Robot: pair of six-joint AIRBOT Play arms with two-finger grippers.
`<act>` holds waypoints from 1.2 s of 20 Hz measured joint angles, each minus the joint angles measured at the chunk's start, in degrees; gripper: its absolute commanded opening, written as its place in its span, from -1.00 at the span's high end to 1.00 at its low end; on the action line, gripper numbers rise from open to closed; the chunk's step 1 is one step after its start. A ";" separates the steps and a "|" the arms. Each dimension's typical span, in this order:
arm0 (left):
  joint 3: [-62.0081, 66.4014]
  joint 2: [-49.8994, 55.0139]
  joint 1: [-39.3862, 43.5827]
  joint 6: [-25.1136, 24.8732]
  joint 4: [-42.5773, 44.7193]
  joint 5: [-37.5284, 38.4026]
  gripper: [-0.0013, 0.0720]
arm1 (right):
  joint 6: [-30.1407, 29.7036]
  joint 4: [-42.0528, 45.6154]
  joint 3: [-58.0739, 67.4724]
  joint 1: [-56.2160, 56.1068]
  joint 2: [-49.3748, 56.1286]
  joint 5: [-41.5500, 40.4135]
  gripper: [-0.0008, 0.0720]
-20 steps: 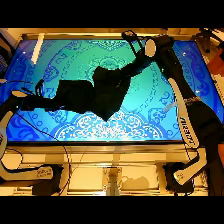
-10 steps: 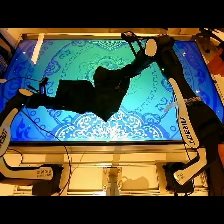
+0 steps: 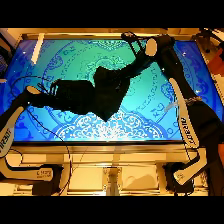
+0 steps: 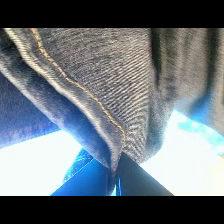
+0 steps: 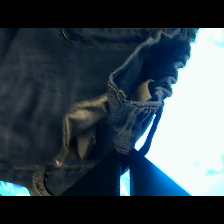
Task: Fold the clothes and pants, and hang the long-sleeved shirts on hangers.
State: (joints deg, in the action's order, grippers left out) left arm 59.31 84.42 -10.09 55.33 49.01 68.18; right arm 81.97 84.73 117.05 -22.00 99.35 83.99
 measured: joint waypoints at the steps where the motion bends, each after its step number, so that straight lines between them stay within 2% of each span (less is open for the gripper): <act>1: 1.77 -0.63 -1.66 1.20 0.02 1.73 0.90 | -0.44 0.22 0.22 1.22 -0.15 1.44 0.92; 5: 12.55 -4.13 -11.06 7.52 -0.15 4.70 0.90 | -1.20 0.68 0.59 10.10 -2.16 5.29 0.92; 10: 27.02 -7.52 -24.90 15.34 -0.11 4.26 0.90 | -0.26 -1.14 0.70 25.73 -7.72 4.70 0.92; 15: 33.24 -9.27 -35.43 19.28 -0.17 3.82 0.90 | 0.37 -7.93 0.72 38.91 -13.33 4.26 0.92; 19: 34.38 -9.64 -38.91 20.37 -0.44 4.04 0.90 | 0.98 -11.06 0.66 45.00 -14.95 6.73 0.92; 24: 34.62 -9.05 -38.91 21.38 3.32 4.00 0.90 | 1.29 -11.78 -2.12 47.06 -15.04 11.34 0.92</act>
State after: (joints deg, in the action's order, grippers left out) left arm 93.93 75.37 -48.99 76.71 52.34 72.18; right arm 83.26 72.95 114.93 25.06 84.31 95.33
